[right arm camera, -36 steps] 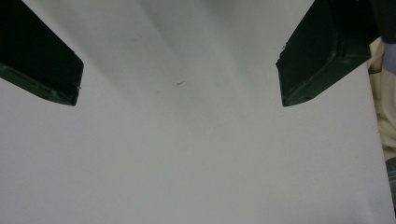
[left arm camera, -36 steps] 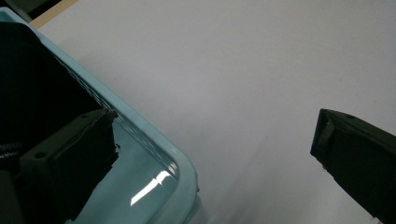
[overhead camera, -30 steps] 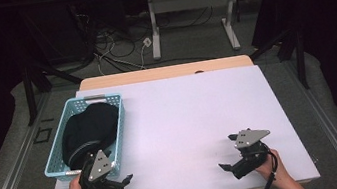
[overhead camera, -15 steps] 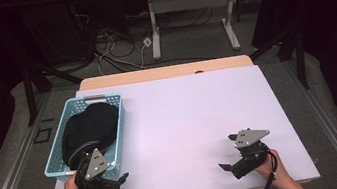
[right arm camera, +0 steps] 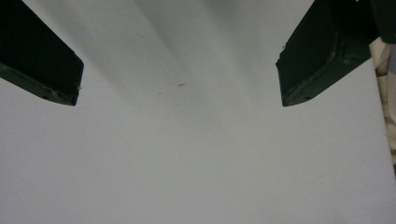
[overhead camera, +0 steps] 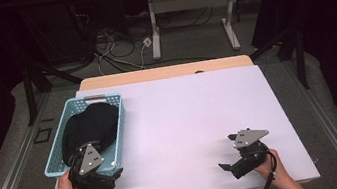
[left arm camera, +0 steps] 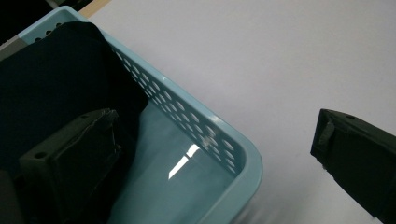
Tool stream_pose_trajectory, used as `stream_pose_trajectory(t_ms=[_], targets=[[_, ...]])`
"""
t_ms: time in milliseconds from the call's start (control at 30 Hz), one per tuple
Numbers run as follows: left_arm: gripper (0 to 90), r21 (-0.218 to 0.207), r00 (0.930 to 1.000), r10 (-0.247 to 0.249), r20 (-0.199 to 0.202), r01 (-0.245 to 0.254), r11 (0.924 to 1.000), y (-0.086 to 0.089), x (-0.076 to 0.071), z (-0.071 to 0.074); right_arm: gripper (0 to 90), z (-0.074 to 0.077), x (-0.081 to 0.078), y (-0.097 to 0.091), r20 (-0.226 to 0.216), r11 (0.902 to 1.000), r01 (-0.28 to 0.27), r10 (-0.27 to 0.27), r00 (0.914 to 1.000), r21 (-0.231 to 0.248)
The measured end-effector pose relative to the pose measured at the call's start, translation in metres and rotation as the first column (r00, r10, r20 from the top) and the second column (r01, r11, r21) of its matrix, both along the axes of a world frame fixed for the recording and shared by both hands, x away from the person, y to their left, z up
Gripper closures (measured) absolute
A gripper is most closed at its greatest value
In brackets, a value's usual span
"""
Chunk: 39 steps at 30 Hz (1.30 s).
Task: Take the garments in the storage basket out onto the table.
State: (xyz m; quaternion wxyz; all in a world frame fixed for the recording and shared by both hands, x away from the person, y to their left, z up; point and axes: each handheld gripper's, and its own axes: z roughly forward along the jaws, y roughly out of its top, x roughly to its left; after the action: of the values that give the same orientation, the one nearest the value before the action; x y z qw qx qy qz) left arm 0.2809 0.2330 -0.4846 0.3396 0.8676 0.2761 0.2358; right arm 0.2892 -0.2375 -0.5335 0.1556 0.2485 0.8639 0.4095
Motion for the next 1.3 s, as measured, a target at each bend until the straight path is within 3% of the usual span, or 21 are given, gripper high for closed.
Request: stream_pose_trajectory(t_ms=[367, 600, 767, 800, 1300], targets=[[0.0, 0.034, 0.9997, 0.012, 0.023, -0.012, 0.9993, 0.003, 0.012, 0.014, 0.0, -0.001, 0.0, 0.0, 0.001, 1.0, -0.003, 0.003, 1.0, -0.006], [0.0, 0.027, 0.9993, 0.038, -0.002, -0.038, 0.9989, 0.01, 0.026, 0.012, 0.0, -0.001, 0.001, 0.001, 0.005, 0.9999, -0.01, 0.01, 0.9999, -0.01], [0.0, 0.051, 0.9988, 0.049, 0.0, -0.049, 0.9975, 0.013, 0.032, 0.012, 0.0, -0.001, 0.001, 0.001, 0.001, 0.9999, 0.001, -0.001, 1.0, -0.015], [0.0, 0.041, 0.9978, 0.064, -0.017, -0.063, 0.9972, 0.015, 0.034, 0.011, 0.0, -0.002, 0.0, 0.001, 0.003, 0.9999, 0.002, -0.002, 1.0, -0.011], [0.0, 0.065, 0.9909, 0.134, -0.014, -0.133, 0.989, 0.037, 0.064, 0.021, 0.0, -0.003, 0.001, 0.001, -0.01, 0.9998, 0.002, -0.002, 0.9999, -0.017]])
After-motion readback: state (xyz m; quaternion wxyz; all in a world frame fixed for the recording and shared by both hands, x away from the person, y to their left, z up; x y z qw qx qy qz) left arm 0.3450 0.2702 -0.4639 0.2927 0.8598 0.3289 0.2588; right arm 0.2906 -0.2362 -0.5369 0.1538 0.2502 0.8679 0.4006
